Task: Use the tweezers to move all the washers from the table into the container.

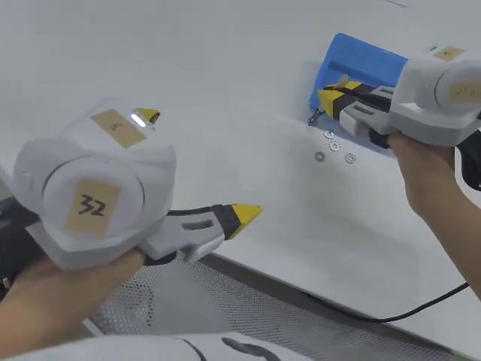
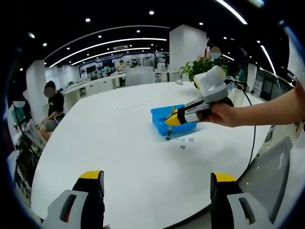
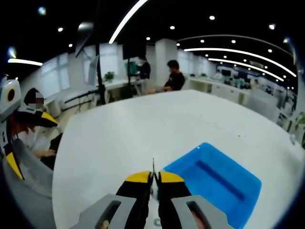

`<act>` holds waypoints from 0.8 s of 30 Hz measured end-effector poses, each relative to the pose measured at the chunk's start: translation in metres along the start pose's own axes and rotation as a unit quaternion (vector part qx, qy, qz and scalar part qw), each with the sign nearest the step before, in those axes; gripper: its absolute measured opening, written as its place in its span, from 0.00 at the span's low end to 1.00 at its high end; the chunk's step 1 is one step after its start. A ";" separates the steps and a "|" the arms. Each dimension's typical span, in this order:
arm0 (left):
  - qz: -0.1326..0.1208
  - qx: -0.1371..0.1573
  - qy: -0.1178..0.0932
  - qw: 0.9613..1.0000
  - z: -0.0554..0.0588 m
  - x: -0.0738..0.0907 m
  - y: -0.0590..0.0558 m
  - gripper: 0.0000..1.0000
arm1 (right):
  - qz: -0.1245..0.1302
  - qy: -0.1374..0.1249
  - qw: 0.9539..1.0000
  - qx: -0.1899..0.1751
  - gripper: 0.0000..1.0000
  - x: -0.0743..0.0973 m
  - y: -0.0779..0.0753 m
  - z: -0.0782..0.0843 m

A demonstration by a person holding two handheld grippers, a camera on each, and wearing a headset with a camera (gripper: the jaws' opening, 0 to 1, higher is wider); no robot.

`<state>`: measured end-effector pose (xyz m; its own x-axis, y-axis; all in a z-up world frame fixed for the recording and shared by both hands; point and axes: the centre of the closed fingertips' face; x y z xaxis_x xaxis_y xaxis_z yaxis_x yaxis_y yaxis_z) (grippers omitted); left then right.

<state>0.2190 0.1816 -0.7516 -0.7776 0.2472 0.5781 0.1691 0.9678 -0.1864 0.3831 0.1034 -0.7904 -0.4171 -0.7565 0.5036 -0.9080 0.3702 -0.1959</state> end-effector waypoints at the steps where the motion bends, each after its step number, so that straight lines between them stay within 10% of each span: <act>1: 0.000 0.000 0.000 1.000 0.000 0.000 0.000 0.94 | 0.000 -0.001 1.000 -0.001 0.02 0.000 0.000 0.000; 24: 0.002 -0.005 -0.015 1.000 -0.010 0.003 -0.001 0.96 | -0.025 -0.001 0.999 0.041 0.00 0.020 0.011 -0.021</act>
Point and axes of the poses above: the centre of the closed fingertips' face, and the gripper's own axes: x roughly backward along the fingers, y roughly to its left, z roughly out of its underside, and after that the axes turned 15 degrees about x, right-handed
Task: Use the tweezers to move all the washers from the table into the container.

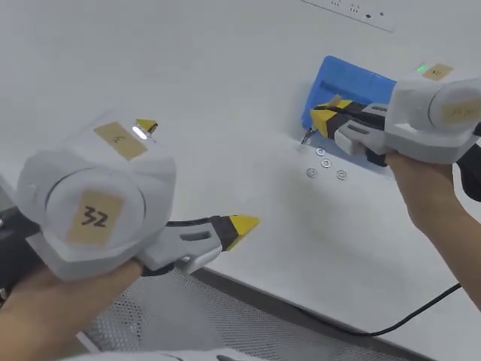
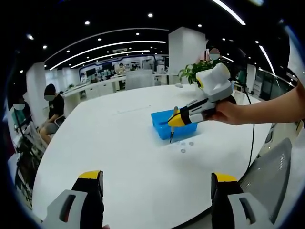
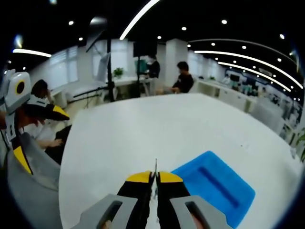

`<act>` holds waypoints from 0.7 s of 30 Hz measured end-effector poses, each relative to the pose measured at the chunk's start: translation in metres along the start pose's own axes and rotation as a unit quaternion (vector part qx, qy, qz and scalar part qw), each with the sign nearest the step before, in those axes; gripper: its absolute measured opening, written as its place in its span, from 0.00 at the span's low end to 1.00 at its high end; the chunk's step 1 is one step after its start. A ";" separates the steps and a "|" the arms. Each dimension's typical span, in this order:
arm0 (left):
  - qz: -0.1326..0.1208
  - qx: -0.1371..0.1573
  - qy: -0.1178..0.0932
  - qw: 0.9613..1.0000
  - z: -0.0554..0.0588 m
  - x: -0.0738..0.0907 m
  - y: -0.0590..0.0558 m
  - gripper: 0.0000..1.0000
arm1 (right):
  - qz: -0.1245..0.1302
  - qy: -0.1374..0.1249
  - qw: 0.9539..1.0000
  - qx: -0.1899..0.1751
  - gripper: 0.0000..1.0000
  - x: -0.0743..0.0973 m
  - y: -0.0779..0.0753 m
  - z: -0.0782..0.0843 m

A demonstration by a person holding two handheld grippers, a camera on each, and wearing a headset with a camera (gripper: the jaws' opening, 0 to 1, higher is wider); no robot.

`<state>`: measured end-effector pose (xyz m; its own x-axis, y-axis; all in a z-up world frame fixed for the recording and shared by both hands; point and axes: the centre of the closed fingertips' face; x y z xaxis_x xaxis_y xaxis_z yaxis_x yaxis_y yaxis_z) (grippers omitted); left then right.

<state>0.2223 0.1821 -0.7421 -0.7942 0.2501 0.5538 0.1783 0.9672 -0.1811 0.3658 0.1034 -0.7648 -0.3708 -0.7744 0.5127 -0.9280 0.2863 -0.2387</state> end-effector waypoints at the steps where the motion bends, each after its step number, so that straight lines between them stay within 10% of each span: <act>1: 0.000 0.000 0.000 1.000 0.000 0.000 0.001 0.96 | -0.002 -0.001 1.000 0.000 0.00 0.003 0.000 -0.004; 21: -0.004 -0.003 0.018 1.000 0.006 0.000 0.002 0.99 | 0.026 -0.054 0.998 -0.031 0.00 0.027 -0.041 -0.043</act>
Point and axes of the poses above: the centre of the closed fingertips' face, and the gripper's own axes: x roughly backward along the fingers, y roughly to its left, z roughly out of its underside, and after that the axes turned 15 degrees about x, right-handed
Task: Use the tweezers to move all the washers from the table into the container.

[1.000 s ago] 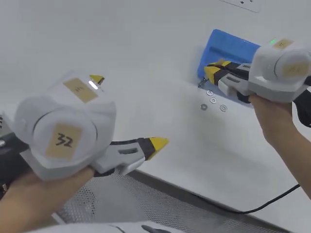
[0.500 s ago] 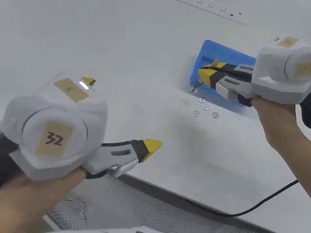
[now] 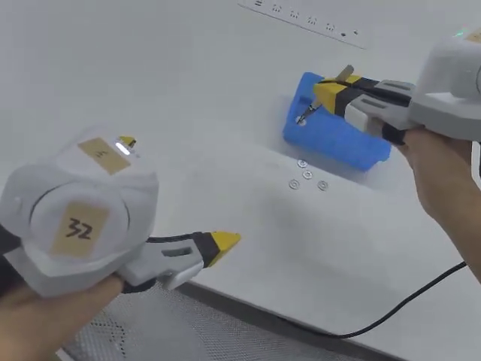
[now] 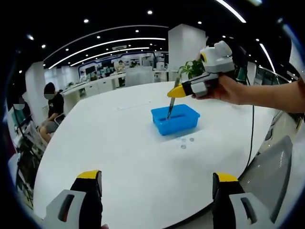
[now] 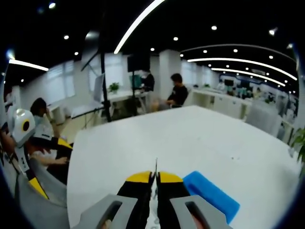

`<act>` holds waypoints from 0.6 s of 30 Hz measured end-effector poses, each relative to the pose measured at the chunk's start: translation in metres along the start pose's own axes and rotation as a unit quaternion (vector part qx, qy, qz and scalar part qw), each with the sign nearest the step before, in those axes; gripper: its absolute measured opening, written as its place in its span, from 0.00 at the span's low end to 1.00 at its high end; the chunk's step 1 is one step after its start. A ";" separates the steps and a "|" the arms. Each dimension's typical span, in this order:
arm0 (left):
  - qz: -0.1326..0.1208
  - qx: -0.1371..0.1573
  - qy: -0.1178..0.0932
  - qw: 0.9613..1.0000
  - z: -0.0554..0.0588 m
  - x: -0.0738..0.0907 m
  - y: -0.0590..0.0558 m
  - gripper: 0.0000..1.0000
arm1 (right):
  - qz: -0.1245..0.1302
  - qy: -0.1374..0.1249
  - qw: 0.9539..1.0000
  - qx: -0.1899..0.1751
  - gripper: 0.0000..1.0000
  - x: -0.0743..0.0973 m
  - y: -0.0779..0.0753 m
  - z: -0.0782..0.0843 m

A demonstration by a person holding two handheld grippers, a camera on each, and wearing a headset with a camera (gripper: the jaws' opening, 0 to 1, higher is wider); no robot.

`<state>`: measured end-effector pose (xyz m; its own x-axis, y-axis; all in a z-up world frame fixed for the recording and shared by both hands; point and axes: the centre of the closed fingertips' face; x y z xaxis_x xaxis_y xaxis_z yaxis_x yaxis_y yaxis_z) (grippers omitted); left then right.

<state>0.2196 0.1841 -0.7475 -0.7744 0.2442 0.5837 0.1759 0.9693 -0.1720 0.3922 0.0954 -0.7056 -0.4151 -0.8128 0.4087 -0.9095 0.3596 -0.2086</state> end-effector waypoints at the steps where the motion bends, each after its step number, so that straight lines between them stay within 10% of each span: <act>1: 0.000 -0.001 -0.001 1.000 -0.001 0.000 0.000 0.99 | 0.005 -0.002 1.000 0.001 0.00 0.000 -0.004 -0.001; 18: -0.004 -0.002 0.000 1.000 -0.003 0.002 -0.002 0.99 | 0.043 0.005 0.999 -0.017 0.00 -0.023 -0.047 0.022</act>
Point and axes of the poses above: the centre of the closed fingertips' face, and the gripper's own axes: x roughly backward along the fingers, y roughly to its left, z roughly out of its underside, and after that the axes turned 15 degrees about x, right-handed
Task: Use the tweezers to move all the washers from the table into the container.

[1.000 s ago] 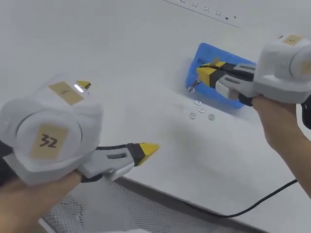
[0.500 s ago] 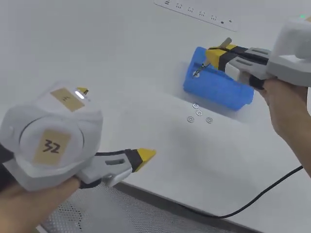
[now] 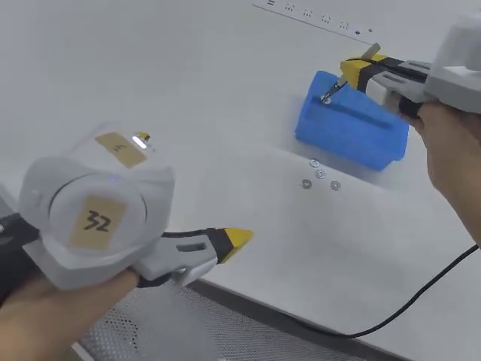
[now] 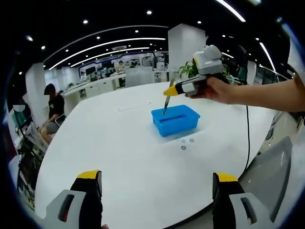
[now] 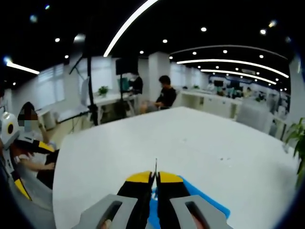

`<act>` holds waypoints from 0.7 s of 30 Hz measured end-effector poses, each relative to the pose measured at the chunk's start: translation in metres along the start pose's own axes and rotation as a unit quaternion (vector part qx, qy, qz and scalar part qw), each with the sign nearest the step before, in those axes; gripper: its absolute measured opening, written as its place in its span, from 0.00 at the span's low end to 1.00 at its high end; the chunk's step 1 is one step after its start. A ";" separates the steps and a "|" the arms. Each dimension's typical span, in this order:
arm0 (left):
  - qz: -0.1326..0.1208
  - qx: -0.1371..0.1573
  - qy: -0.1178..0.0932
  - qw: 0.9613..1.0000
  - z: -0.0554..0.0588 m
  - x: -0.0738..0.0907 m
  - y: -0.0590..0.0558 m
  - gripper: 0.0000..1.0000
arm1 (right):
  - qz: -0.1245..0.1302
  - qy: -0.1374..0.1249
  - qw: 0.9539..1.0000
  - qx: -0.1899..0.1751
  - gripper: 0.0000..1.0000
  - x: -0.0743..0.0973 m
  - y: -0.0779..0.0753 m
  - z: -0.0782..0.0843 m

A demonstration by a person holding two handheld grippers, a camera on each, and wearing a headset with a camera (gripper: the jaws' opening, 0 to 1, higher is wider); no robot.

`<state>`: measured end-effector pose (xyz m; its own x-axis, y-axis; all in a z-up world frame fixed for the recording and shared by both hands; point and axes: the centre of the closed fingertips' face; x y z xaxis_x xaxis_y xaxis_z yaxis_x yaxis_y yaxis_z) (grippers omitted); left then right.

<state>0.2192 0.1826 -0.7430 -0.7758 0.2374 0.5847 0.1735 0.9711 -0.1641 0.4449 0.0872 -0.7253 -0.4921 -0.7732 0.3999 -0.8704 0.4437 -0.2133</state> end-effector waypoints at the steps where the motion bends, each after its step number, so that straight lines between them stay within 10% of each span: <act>1: 0.000 0.002 0.001 1.000 0.001 0.000 0.000 0.99 | -0.001 0.005 1.000 -0.004 0.00 -0.003 0.001 0.004; 21: -0.006 0.021 0.010 1.000 0.005 -0.001 0.007 0.98 | 0.020 0.050 0.998 -0.038 0.00 -0.034 0.004 0.048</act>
<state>0.2183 0.1887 -0.7489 -0.7649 0.2262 0.6031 0.1378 0.9721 -0.1899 0.4571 0.0932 -0.7828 -0.5186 -0.7075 0.4800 -0.8453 0.5088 -0.1633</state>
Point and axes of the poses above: the centre of the closed fingertips' face, and the gripper's own axes: x roughly backward along the fingers, y roughly to its left, z roughly out of its underside, and after that the axes turned 15 degrees about x, right-handed
